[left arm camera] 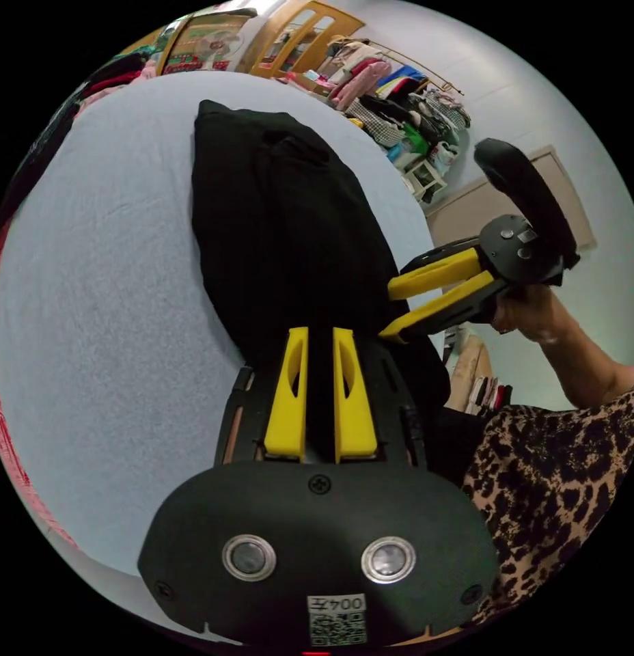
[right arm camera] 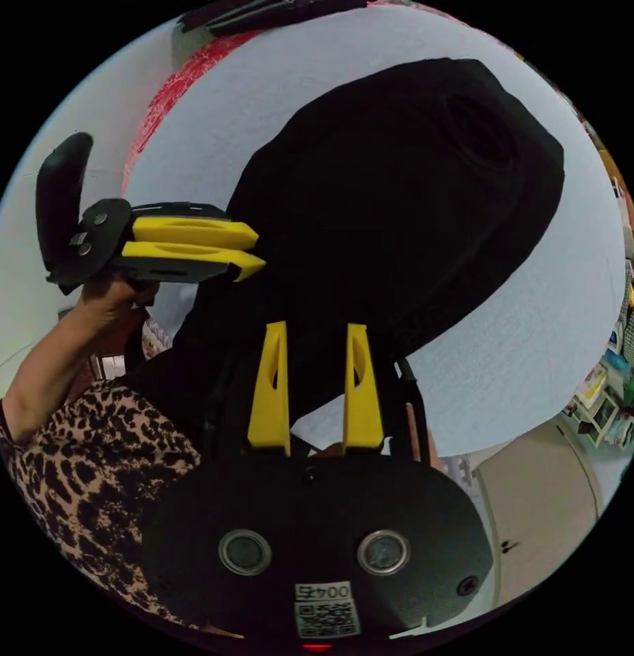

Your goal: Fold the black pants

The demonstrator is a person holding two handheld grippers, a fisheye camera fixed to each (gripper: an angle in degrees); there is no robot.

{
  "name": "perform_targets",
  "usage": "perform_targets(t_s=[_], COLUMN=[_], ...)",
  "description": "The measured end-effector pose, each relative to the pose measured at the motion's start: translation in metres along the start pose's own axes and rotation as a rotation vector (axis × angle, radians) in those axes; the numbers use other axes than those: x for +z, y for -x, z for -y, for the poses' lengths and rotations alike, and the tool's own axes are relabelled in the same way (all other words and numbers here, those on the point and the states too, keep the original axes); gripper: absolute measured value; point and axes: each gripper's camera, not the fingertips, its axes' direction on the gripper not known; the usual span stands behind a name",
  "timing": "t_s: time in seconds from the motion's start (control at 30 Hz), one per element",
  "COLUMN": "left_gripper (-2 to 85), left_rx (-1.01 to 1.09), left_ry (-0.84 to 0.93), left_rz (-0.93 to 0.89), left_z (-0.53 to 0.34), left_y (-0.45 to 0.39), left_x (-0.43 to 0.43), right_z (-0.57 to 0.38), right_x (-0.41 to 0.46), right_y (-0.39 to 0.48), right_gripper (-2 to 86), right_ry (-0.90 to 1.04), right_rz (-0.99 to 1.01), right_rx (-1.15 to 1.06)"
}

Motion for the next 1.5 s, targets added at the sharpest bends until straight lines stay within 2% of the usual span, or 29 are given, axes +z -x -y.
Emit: perform_targets(t_s=[0.13, 0.23, 0.3, 0.43, 0.67, 0.9, 1.23, 1.5], left_gripper=[3.0, 1.3, 1.2, 1.9, 4.6, 9.8, 12.2, 12.3], left_rx=[-0.036, -0.088, -0.105, -0.088, 0.136, 0.260, 0.276, 0.290], left_ry=[-0.096, -0.202, -0.179, -0.142, -0.079, -0.064, -0.105, -0.110], left_rz=[-0.013, 0.103, 0.183, 0.198, 0.297, 0.316, 0.219, 0.207], left_z=[-0.016, -0.038, -0.046, -0.044, -0.023, -0.014, -0.020, -0.012], left_y=[-0.001, 0.010, 0.027, 0.043, 0.019, 0.007, 0.013, 0.015], left_x=[-0.012, -0.031, -0.032, -0.023, -0.005, -0.002, -0.025, -0.024], right_z=[0.005, 0.009, 0.012, 0.017, 0.015, 0.015, 0.015, 0.017], right_x=[-0.018, -0.031, -0.037, -0.054, -0.077, -0.096, -0.118, -0.128], right_y=[-0.003, 0.000, 0.008, 0.015, 0.028, 0.031, 0.035, 0.040], right_gripper=[11.5, 11.3, 11.4, 11.7, 11.4, 11.2, 11.5, 11.1], right_ry=[-0.006, 0.004, 0.016, 0.037, 0.009, 0.013, 0.044, 0.075], right_rz=[0.069, 0.076, 0.042, 0.026, -0.013, -0.012, -0.019, -0.032], right_rx=[0.025, 0.036, 0.004, 0.033, 0.027, 0.031, -0.079, -0.049])
